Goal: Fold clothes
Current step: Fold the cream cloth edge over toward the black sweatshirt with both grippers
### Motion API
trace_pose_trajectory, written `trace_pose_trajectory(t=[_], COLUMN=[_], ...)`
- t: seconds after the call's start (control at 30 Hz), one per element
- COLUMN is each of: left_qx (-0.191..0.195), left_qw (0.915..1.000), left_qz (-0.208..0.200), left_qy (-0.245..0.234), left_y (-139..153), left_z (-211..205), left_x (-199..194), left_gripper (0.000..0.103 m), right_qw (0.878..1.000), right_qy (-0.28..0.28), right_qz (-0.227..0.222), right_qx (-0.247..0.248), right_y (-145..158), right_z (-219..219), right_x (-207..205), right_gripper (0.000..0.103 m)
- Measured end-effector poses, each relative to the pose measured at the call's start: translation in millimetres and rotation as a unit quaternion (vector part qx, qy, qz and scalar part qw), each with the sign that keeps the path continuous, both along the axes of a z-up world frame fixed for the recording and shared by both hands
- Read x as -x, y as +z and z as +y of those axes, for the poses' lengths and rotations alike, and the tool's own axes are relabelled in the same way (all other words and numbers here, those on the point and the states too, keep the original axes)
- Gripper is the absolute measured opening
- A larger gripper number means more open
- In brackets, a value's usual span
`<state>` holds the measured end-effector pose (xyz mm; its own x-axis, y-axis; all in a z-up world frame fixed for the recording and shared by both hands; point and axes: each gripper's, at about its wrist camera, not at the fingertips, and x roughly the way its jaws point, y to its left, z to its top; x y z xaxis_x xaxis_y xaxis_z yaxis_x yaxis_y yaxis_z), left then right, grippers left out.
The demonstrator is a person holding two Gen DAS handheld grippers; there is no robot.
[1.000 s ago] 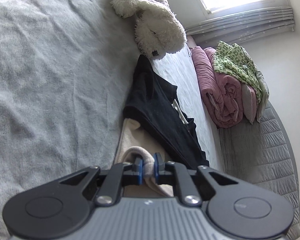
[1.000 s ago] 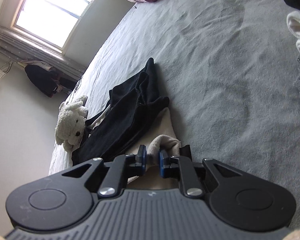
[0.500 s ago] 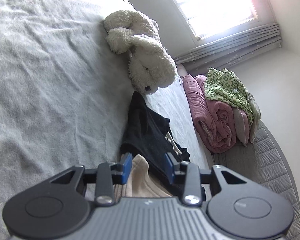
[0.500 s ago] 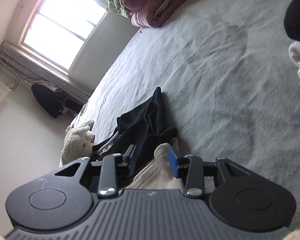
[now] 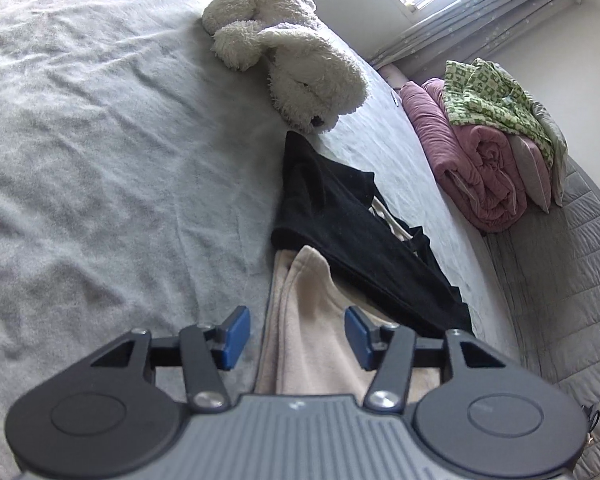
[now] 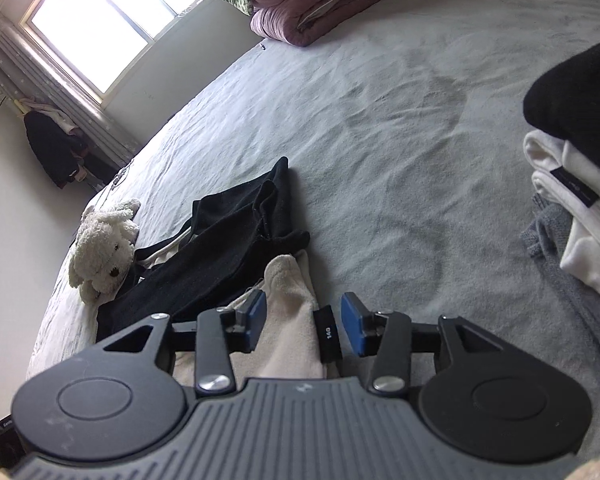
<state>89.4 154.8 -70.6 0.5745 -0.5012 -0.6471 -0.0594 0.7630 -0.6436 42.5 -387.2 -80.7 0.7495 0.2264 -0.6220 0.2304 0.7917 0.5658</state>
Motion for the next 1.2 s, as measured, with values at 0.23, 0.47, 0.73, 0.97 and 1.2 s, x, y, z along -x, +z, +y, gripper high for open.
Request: trace_pose_trajectory(t=[0.23, 0.47, 0.73, 0.97, 1.2], left_qx=[-0.012, 0.078, 0.122, 0.102, 0.085], left_qw=[0.9975, 0.9906, 0.9912, 0.9895, 0.9877], left_qz=[0.051, 0.081, 0.041, -0.002, -0.024], left_qy=[-0.047, -0.077, 0.031, 0.102, 0.129], left_y=[-1, -16, -34, -39, -42], left_z=[2, -9, -24, -34, -38], left_x=[28, 51, 62, 61, 63], left_gripper=[0.057, 0.064, 0.06, 0.049, 0.039], right_qw=[0.998, 0.985, 0.986, 0.985, 0.991], right_qy=[-0.006, -0.003, -0.02, -0.044, -0.053], right_qz=[0.044, 0.065, 0.037, 0.008, -0.025], right_qx=[-0.037, -0.157, -0.162, -0.167, -0.119], right_y=[-2, -23, -33, -39, -41], right_z=[-6, -6, 9, 11, 23], right_x=[30, 45, 39, 32, 32], right_gripper=[0.056, 0.056, 0.056, 0.056, 0.046])
